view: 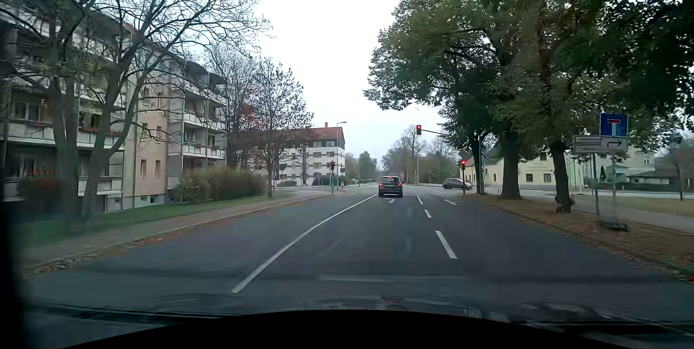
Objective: Follow the waypoints while adhering to traffic rules and regulations
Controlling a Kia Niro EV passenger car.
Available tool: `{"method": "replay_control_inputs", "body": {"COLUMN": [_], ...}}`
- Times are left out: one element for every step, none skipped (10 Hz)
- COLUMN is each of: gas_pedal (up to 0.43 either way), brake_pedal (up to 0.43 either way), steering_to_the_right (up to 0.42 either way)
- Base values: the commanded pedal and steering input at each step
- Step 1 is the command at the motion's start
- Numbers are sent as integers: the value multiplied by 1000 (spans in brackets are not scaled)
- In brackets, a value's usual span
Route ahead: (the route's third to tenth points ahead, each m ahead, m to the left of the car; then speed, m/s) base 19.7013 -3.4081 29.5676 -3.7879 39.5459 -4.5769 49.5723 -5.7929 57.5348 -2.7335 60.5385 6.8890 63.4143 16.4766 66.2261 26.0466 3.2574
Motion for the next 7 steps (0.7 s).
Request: {"method": "replay_control_inputs", "body": {"gas_pedal": [39,39,39,39,28,28,28], "brake_pedal": [0,0,0,0,0,0,0], "steering_to_the_right": [0,5,7,8,8,8,8]}}
